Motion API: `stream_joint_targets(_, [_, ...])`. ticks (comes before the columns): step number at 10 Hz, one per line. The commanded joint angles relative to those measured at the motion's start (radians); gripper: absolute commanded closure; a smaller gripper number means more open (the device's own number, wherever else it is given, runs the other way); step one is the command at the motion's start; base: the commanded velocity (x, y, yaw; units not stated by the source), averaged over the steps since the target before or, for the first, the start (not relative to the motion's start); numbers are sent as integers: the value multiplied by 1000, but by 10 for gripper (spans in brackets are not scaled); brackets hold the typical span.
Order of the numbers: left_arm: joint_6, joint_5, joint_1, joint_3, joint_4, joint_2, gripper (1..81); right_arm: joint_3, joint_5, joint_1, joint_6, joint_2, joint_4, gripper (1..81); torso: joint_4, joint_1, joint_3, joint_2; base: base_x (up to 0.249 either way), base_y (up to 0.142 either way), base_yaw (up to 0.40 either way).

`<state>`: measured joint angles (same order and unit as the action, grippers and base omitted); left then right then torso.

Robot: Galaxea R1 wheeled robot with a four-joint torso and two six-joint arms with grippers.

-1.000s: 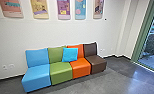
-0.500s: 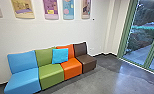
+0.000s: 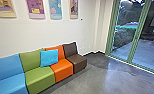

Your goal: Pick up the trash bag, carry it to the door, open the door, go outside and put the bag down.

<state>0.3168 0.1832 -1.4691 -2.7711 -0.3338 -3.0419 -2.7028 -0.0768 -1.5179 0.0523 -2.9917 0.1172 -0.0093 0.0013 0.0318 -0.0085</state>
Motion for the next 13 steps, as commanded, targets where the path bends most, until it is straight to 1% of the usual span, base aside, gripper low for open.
stream_joint_targets(1, [7,71,52,-1,7,-2,811,-1,-57,49,-2,0,4,10,0,0,0,0,0,0,-341])
stream_joint_targets(3, [7,71,52,-1,13,-2,811,-1,-57,50,-3,-2,5,10,0,0,0,0,0,0,-342])
stream_joint_targets(13, [10,71,52,1,15,-3,811,-1,-57,47,-3,-5,5,10,0,0,0,0,0,0,-343])
